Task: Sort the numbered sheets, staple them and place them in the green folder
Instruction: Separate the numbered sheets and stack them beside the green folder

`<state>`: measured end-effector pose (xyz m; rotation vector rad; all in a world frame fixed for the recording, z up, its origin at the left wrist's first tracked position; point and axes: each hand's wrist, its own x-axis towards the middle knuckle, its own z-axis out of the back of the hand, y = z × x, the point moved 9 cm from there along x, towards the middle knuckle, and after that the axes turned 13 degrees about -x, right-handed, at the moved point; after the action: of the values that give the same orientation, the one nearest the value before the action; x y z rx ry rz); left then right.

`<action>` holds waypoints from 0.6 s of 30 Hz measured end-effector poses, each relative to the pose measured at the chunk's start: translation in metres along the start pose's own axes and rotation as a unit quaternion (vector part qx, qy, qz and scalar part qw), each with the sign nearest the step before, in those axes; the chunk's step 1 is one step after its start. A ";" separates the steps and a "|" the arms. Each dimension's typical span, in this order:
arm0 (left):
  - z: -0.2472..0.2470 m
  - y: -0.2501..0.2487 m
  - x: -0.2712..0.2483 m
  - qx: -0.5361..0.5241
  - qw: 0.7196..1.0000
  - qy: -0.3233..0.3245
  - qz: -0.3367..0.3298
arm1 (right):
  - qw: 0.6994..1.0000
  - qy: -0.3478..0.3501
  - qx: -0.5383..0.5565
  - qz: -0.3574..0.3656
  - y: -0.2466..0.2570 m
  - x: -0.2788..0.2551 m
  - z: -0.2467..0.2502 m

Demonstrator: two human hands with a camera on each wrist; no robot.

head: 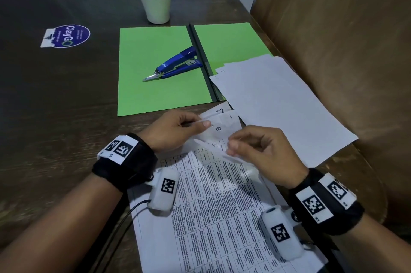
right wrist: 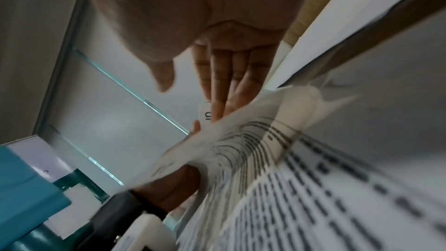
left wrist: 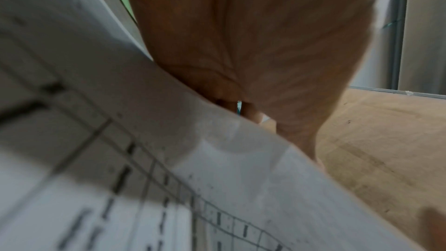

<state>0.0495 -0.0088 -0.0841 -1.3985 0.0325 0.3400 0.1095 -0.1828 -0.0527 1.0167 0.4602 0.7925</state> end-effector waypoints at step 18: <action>-0.002 0.001 0.003 -0.020 1.000 0.018 0.005 | 0.978 -0.112 -0.174 0.025 -0.010 0.023 0.006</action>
<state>0.0521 -0.0098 -0.0862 -1.4441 0.0625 0.3249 0.1315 -0.1717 -0.0586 0.7793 0.0954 0.7606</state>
